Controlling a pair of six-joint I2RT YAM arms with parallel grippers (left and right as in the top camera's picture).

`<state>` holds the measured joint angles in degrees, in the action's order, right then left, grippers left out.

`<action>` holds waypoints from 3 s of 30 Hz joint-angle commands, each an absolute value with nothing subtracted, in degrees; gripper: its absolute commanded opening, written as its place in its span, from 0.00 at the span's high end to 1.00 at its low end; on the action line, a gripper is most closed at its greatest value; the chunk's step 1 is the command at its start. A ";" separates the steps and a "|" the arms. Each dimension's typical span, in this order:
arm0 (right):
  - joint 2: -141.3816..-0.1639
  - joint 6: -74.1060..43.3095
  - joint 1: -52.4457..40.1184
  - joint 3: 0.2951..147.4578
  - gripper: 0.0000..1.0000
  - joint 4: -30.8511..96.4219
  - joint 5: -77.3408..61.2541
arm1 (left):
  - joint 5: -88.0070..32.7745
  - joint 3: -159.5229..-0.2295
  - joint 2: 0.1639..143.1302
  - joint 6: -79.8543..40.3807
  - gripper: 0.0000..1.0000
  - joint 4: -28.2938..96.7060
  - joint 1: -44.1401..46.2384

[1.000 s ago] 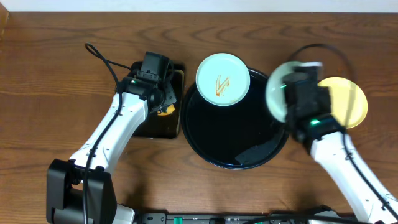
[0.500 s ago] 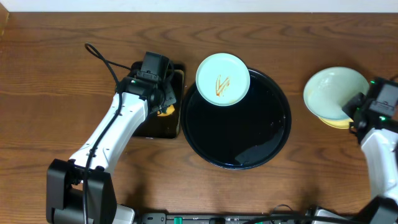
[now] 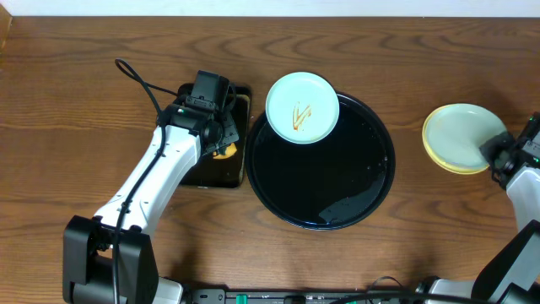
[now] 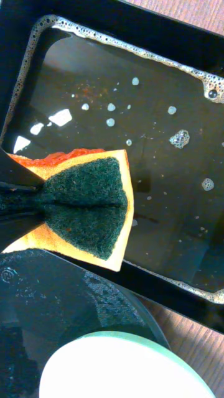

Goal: Clean dirty plates on tray and stack at the side
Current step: 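Set the blue plate onto the yellow plate with the right gripper, then move the right gripper to the remaining blue plate and grip its rim, then scrub the remaining blue plate with the sponge in the left gripper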

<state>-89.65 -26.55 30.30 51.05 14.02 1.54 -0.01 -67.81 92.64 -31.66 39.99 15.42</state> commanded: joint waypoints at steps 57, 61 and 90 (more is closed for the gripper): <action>-111.66 -27.24 -16.16 60.16 0.99 5.32 -16.29 | 0.67 -67.72 92.90 -31.33 0.92 40.12 15.18; -111.44 -27.18 -16.08 60.16 0.99 8.88 -16.29 | 0.67 -67.72 92.90 -31.33 0.92 40.27 15.18; -101.67 -19.20 -14.35 59.88 0.99 33.69 -4.49 | -26.00 -67.72 100.62 -31.90 0.92 24.64 28.67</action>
